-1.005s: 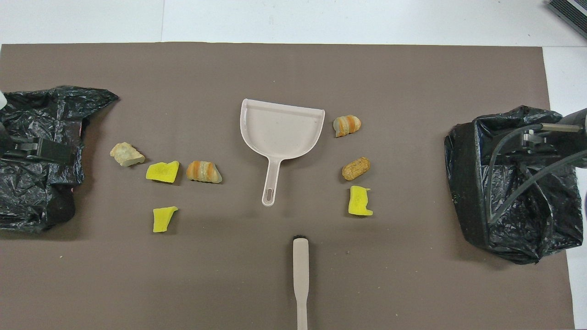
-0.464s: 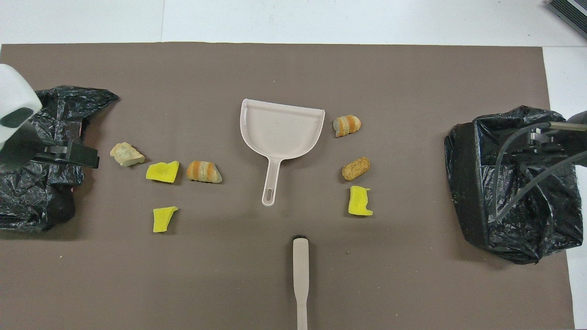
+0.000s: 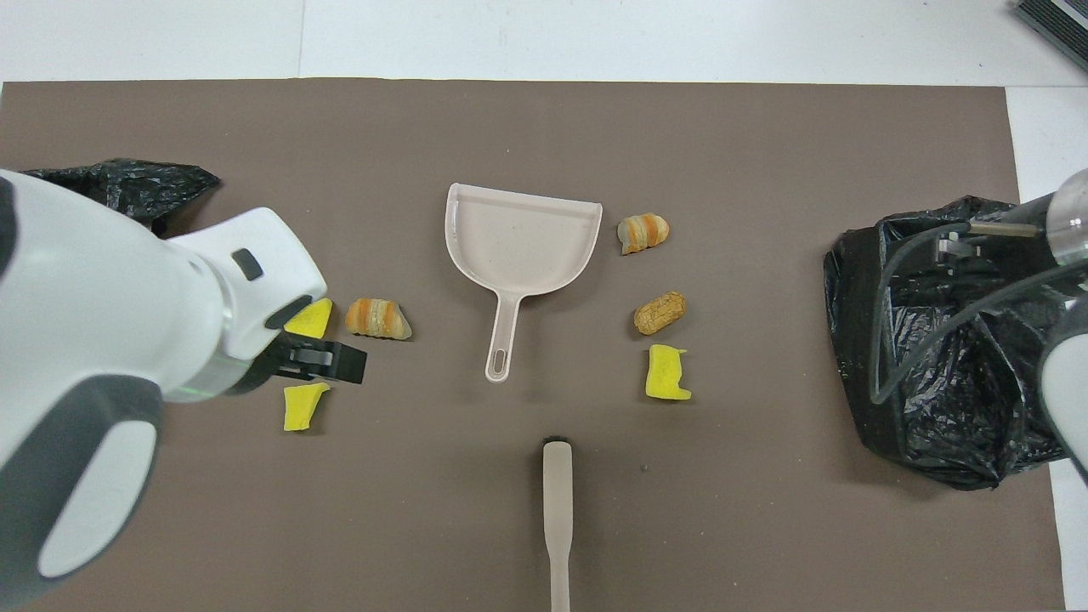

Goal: Sweep and dump trash in bin
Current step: 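Reach the right gripper to the dustpan while the left gripper reaches the brush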

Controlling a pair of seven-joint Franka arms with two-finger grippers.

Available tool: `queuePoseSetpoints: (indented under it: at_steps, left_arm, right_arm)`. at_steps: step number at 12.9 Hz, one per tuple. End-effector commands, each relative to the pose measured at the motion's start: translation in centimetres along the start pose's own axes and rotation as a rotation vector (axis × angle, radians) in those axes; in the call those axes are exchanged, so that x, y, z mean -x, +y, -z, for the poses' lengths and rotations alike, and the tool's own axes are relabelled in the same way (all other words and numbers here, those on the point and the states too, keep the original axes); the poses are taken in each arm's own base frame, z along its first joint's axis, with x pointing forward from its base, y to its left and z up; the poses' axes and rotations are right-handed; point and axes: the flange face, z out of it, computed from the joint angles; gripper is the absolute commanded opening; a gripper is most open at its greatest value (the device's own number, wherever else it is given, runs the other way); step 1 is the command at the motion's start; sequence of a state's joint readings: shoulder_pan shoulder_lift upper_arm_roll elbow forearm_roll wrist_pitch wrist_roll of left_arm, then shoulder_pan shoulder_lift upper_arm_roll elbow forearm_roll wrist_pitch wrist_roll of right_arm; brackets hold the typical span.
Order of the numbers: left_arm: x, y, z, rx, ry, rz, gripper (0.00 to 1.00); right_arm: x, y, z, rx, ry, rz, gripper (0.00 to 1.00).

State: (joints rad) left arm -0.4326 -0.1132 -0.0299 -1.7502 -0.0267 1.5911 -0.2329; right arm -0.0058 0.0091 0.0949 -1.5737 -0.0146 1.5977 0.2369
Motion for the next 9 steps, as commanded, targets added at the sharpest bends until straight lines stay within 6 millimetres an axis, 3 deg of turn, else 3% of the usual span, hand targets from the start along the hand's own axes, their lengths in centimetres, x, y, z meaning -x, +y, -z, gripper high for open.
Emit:
queuePoseSetpoints:
  at_steps: [1,4,9]
  left_arm:
    - [3.8,4.0,-2.7,0.0,-0.021,-0.011,1.0]
    - [6.3,8.5,-6.5,0.003,-0.019,-0.041,1.0]
    - [9.8,15.0,-13.2,0.012,-0.043,-0.057,1.0]
  right_arm:
    - [-1.7,-4.3,-2.8,-0.014,0.013,-0.01,1.0]
    - [-4.5,-10.0,-5.1,-0.026,0.028,-0.045,1.0]
    - [-7.8,-21.6,-9.3,-0.038,0.064,-0.055,1.0]
